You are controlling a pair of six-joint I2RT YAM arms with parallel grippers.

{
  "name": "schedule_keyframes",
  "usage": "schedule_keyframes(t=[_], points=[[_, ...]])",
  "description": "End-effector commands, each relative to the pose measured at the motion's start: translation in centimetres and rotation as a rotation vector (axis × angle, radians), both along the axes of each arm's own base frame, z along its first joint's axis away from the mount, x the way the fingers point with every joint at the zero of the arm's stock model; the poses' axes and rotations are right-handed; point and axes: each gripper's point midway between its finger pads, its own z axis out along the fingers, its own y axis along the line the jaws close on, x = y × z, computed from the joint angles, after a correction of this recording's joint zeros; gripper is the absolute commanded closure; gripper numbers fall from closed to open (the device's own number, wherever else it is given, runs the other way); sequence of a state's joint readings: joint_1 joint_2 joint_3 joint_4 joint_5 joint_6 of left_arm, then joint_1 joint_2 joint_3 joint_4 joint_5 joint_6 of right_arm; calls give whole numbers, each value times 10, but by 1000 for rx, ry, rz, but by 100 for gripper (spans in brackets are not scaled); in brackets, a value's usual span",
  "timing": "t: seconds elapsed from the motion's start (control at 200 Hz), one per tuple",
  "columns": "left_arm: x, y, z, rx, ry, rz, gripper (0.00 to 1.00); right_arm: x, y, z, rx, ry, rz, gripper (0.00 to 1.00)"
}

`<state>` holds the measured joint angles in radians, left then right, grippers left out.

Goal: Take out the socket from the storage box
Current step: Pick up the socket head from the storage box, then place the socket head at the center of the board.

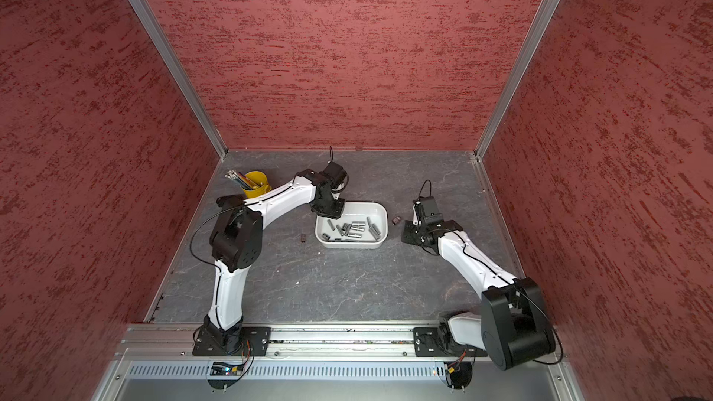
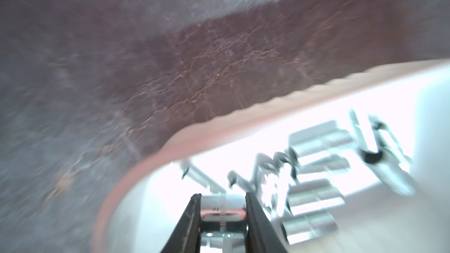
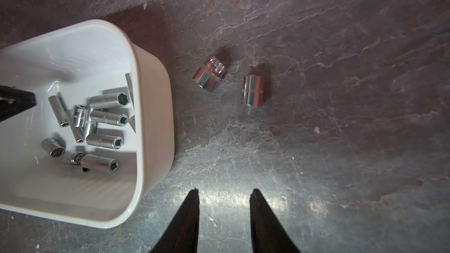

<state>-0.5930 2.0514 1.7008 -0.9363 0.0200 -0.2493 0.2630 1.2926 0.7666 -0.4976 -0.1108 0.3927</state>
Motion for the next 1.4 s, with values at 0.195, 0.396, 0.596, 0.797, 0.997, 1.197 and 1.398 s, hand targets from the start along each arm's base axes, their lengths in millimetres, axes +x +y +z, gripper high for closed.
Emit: schedule_keyframes(t=[0.195, 0.396, 0.596, 0.797, 0.997, 1.197, 1.398], points=[[-41, 83, 47, -30, -43, 205, 71, 2, -1, 0, -16, -15, 0, 62], [-71, 131, 11, -39, 18, 339, 70, 3, -2, -3, -26, -3, 3, 63], [-78, 141, -30, -5, 80, 403, 70, 3, -4, -7, -41, 11, -3, 63], [-75, 141, -60, 18, 123, 405, 69, 3, -4, -6, -38, 8, 2, 63], [-73, 144, -71, 38, 135, 410, 66, 3, -3, -6, -35, 7, 3, 63], [-75, 144, -69, 34, 139, 410, 57, 1, -2, -6, -28, 12, 8, 62], [-77, 144, -64, 27, 132, 408, 55, 1, -1, -6, -27, 12, 9, 62]])
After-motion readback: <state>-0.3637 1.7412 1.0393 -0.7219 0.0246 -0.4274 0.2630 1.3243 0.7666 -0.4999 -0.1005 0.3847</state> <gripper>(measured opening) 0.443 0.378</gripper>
